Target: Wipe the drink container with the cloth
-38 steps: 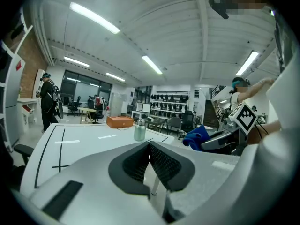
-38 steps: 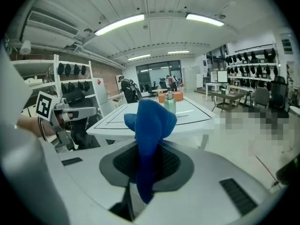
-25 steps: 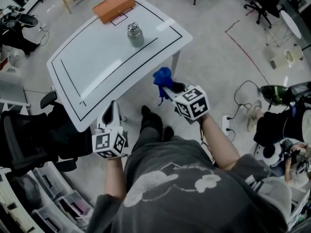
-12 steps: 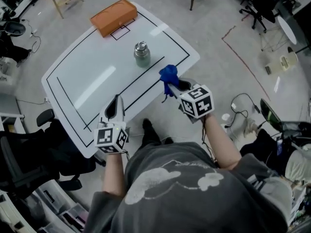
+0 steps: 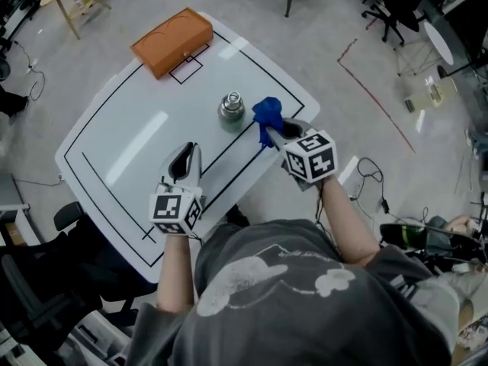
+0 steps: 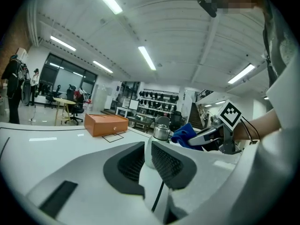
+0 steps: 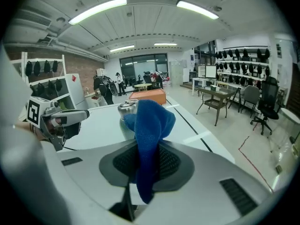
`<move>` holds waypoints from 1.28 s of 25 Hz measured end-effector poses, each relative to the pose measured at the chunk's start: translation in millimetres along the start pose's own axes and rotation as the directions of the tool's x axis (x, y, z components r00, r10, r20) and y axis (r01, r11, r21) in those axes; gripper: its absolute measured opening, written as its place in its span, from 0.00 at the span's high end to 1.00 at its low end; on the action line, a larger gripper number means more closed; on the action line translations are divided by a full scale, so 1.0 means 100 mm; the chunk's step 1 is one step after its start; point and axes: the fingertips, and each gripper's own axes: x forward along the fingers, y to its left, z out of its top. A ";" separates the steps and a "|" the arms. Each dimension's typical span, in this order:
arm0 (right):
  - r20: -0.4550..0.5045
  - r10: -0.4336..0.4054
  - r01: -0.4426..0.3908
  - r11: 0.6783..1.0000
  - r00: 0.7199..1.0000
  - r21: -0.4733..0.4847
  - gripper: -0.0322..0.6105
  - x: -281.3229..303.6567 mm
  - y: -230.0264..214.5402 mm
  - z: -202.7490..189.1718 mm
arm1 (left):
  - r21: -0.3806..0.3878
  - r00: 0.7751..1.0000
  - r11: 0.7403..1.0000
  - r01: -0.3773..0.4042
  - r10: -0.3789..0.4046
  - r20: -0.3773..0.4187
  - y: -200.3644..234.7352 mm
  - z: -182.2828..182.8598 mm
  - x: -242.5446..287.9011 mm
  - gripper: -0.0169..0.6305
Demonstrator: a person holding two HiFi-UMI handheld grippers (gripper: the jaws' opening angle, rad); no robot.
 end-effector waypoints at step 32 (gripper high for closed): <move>-0.139 0.590 -0.604 0.793 0.795 -0.085 0.85 0.67 0.13 0.50 | 0.095 0.992 0.991 -0.097 0.104 -0.070 -0.41 -0.18 1.27 0.51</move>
